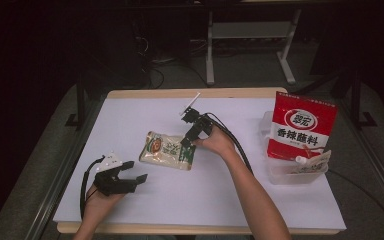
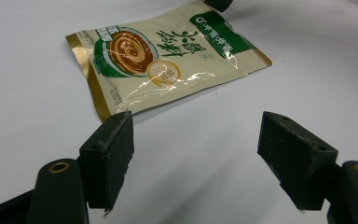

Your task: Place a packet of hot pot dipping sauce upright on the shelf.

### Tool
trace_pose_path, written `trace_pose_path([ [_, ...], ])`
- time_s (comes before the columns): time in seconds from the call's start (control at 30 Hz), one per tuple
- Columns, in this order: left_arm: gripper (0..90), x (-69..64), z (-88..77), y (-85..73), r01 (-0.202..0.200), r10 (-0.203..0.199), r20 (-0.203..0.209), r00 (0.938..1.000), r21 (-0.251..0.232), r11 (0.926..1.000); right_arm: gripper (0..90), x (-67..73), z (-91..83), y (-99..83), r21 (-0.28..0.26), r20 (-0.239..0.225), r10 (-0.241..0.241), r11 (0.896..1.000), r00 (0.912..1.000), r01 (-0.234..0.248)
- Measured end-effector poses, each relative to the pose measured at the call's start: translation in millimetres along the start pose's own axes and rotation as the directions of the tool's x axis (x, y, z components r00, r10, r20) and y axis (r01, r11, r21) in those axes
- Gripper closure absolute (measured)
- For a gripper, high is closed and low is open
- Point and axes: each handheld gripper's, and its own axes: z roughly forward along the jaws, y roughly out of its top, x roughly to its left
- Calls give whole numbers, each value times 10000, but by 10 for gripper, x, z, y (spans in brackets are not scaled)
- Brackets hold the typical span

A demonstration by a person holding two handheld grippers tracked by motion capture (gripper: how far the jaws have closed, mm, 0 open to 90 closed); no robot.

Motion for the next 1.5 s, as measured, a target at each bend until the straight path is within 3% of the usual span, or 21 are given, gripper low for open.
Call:
trace_pose_path([
  [0.4,266,2,1,-2,30,-30,31,10000,-27,10000,256,-84,125,-21,446,263,315,9985,9992,-327],
  [0.47,267,4,1,-3,35,-35,30,10000,-34,10000,257,-108,138,-35,458,67,563,9974,9984,-565],
  [0.67,267,5,2,-2,72,-72,33,10000,-42,10000,265,-79,152,-40,380,-23,554,9977,9985,-553],
  [0.77,267,3,4,-1,30,-30,27,10000,-19,10000,304,-14,170,-21,562,518,186,9982,9985,-216],
  [0.87,267,1,5,2,15,-15,28,10000,5,10000,357,34,177,-10,666,1003,115,9976,9949,-183],
  [1.0,267,-1,2,3,9,-9,28,10000,-2,10000,440,49,171,-31,497,1387,227,9983,9901,-298],
  [1.13,267,-4,-1,8,8,-8,36,10000,-20,10000,477,78,173,-26,605,1647,37,9981,9863,-138],
  [1.23,267,0,-1,4,20,-20,18,10000,-38,10000,513,28,140,-31,704,1267,100,9973,9919,-191],
  [1.37,267,2,0,4,12,-12,6,10000,-2,10000,482,-72,97,-75,588,211,699,9957,9973,-710],
  [1.5,267,1,7,5,-30,30,6,10000,24,10000,488,-109,73,-96,514,-110,789,9956,9968,-782],
])
